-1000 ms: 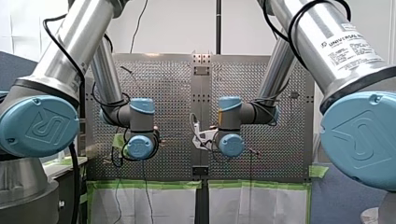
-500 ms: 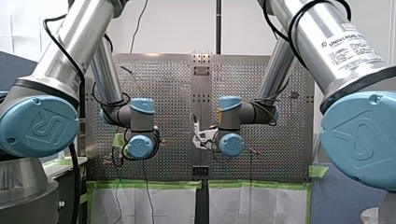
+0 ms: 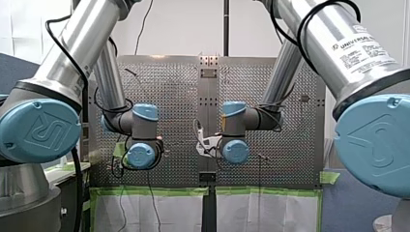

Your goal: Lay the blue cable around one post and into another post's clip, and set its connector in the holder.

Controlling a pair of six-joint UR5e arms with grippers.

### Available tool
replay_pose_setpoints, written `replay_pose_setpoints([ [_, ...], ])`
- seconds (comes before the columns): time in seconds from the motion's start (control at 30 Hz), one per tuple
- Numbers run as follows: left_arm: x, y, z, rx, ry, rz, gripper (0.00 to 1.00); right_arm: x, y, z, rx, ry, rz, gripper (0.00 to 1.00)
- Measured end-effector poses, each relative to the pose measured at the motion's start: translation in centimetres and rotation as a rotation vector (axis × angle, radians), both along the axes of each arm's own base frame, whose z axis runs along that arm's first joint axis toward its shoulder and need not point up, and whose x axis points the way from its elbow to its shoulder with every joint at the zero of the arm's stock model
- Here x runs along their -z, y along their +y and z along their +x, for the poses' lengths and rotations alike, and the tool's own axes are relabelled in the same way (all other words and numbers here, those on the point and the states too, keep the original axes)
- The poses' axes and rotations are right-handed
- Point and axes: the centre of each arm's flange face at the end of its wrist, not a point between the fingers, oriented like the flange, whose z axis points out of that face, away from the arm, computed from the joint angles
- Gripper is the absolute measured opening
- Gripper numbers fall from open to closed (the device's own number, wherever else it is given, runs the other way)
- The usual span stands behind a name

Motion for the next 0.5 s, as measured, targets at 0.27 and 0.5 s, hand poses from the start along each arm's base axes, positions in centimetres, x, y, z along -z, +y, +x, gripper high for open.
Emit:
replay_pose_setpoints([
  [0.27,1.2,1.7,-2.8,0.001,0.061,0.036,1.0,2.1,1.4,3.1,0.009,-0.043,0.046,0.0],
  [0.5,1.3,1.9,-3.1,0.002,0.066,0.039,1.0,4.0,0.9,4.2,0.03,-0.043,0.057,0.0],
])
